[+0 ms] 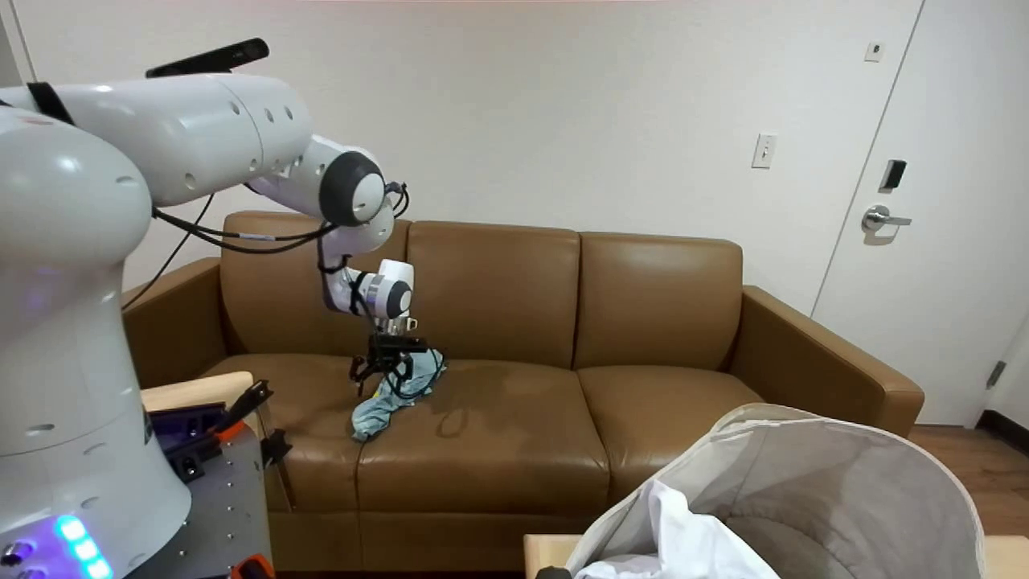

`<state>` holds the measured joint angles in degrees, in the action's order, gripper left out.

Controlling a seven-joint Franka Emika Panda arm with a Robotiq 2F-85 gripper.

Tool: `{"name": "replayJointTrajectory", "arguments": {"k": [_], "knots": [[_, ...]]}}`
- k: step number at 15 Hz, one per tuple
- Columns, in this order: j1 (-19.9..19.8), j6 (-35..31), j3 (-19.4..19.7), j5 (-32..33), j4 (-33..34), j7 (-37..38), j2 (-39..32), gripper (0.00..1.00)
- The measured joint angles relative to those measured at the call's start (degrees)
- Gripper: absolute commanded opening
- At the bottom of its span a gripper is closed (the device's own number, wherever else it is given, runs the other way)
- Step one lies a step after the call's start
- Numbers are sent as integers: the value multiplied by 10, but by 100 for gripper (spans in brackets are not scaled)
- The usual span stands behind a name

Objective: Move all the clothes from the couch and put them in the carrier bag

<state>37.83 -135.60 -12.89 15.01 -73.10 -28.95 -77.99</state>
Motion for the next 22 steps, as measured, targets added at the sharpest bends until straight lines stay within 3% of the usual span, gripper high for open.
{"name": "replayJointTrajectory", "arguments": {"k": [3,5,8,12,16,22], "knots": [[10,-17,0,0,52,37,-70,100],[30,-38,24,-10,57,46,-80,74],[58,-38,50,-16,57,54,-78,54],[45,-38,30,-16,56,63,-77,27],[24,-40,-12,-96,46,-47,-77,3],[19,-14,-33,-271,32,-220,-75,3]]}}
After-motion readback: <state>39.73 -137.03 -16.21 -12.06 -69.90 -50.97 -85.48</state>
